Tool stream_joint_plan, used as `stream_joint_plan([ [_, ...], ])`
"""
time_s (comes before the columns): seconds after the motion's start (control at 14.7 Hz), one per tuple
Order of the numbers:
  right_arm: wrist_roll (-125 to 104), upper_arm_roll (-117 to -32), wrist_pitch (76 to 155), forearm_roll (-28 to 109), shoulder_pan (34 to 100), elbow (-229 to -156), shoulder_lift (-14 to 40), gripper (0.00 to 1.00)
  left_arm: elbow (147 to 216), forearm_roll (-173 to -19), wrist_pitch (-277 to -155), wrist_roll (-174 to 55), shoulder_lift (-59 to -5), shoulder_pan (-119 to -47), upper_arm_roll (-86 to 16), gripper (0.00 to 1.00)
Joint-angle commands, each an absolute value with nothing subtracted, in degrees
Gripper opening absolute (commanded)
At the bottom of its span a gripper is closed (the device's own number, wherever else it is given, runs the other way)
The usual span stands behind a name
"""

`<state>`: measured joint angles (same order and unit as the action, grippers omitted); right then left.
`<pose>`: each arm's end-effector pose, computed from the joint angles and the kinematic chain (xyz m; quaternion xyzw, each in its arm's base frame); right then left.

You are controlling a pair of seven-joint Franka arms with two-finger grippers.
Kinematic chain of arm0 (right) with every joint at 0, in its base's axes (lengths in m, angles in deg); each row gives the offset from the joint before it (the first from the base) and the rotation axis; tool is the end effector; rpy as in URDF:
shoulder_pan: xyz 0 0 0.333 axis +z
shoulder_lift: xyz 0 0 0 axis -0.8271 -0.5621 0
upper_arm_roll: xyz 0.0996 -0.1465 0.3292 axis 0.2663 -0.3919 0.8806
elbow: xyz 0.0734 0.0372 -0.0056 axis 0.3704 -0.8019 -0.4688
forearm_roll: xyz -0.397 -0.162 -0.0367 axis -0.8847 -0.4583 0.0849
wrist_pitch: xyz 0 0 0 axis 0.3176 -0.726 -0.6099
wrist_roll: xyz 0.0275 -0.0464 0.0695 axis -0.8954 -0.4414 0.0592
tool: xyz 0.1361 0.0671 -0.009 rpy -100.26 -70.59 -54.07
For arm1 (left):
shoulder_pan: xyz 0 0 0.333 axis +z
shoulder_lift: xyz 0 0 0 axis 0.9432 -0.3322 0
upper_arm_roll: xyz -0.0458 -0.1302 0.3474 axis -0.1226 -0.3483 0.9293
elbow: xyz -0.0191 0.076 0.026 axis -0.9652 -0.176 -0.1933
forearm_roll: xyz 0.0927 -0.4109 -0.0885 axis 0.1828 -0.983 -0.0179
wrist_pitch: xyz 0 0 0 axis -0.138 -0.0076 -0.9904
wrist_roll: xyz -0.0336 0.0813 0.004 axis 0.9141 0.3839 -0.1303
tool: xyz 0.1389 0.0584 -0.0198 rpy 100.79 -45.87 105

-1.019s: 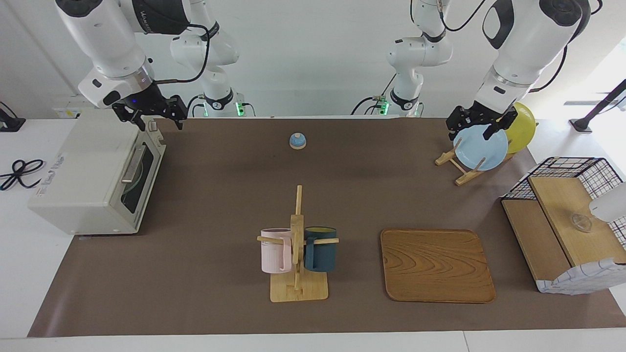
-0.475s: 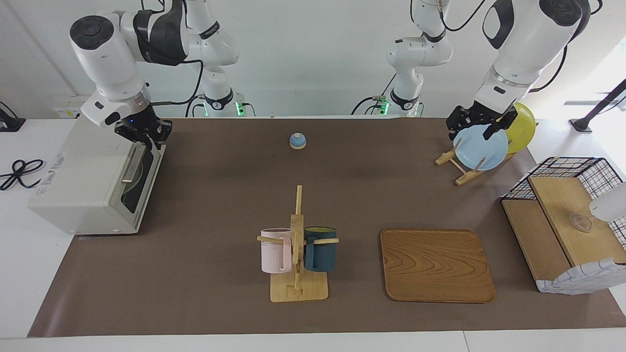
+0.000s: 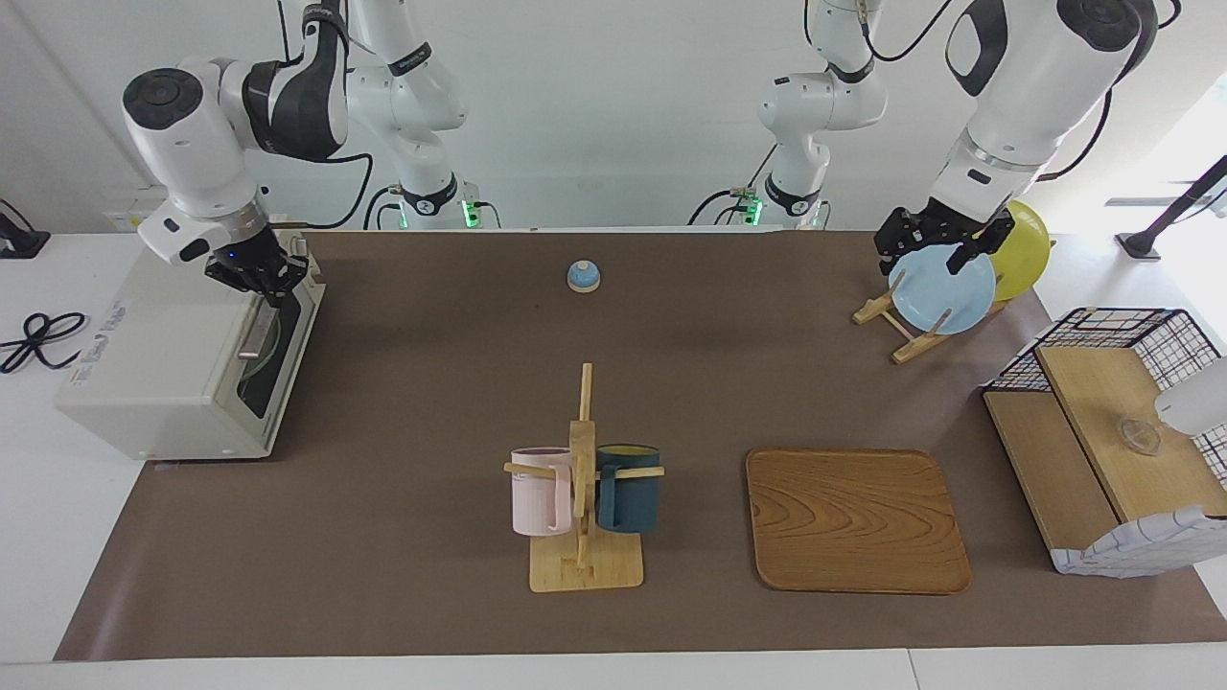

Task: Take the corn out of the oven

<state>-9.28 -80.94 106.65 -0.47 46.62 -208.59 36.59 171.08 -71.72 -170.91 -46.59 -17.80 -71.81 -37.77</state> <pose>0.5233 -0.0980 0.4834 0.9954 0.0373 -0.0374 0.0793 0.5628 -0.0769 0.6028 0.9991 -0.0389 -0.0174 0.0012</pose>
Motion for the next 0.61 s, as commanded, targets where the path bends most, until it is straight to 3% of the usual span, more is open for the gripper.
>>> stream_joint_plan([
  [0.0, -8.52, -80.65, 109.30, -2.80, 45.70, -209.77, 36.28, 0.00, 172.01, -71.76, -171.34, -46.36, -16.75, -71.04, -38.34, 1.00],
  [0.54, -10.09, -80.47, 110.19, -2.02, 45.60, -210.92, 34.26, 0.00, 172.01, -71.76, -171.34, -46.36, -16.75, -71.04, -38.34, 1.00],
])
